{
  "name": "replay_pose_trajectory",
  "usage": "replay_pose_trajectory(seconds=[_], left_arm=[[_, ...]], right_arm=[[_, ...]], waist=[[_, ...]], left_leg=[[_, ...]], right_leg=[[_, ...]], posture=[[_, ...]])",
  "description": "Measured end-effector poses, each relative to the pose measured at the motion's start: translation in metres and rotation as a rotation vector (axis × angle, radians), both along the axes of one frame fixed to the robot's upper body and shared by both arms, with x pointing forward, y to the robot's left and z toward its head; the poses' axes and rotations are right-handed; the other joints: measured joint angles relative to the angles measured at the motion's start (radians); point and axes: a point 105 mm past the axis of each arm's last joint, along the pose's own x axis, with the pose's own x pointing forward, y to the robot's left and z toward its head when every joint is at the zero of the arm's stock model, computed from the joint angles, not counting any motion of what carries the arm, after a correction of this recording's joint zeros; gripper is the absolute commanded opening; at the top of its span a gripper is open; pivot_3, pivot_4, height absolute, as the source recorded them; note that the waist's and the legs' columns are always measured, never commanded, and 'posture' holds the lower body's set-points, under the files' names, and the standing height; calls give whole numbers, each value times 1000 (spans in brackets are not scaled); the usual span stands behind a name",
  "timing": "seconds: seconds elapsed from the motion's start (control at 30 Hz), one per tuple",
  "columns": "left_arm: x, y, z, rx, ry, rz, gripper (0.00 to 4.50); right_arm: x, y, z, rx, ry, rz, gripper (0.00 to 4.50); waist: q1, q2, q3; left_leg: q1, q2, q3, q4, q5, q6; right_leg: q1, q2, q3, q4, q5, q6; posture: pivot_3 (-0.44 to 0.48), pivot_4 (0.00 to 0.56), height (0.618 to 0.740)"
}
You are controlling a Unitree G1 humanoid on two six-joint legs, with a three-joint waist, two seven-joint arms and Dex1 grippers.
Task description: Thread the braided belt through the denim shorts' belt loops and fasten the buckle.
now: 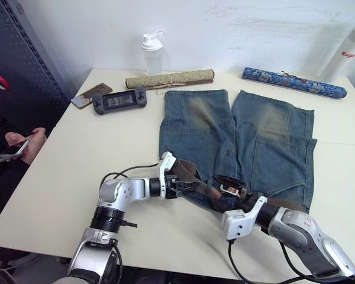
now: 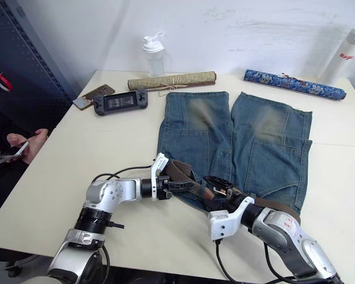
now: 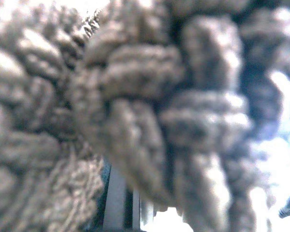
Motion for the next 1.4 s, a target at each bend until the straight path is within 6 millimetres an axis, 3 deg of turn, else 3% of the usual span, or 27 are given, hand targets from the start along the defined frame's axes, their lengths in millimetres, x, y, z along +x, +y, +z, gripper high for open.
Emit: replay_pose_trajectory(seconds=[0.27,0.47,1.07,1.4], left_arm=[[0,0,0,1,-1,0,0],[-2,-1,0,-3,-3,-14,0],[-3,-1,0,2,-7,-25,0],[-3,-1,0,1,-7,-27,0]], right_arm=[[2,1,2,15,-17,-11,4390],[13,-10,19,34,-81,-64,4390],[-3,-27,15,-38,-49,-36,4390],[-3,-18,8,-76,-55,17,4390]], waist=[[0,0,0],[3,0,0],[4,0,0],[4,0,0]], left_leg=[[0,0,0,0,0,0],[-1,0,0,-1,0,-1],[-1,0,0,-1,0,0],[-1,0,0,-1,0,0]], right_leg=[[0,0,0,0,0,0],[0,0,0,0,0,1],[0,0,0,-1,0,3],[0,0,0,-2,0,2]], posture=[[0,150,717],[0,150,717],[0,150,717],[0,150,717]])
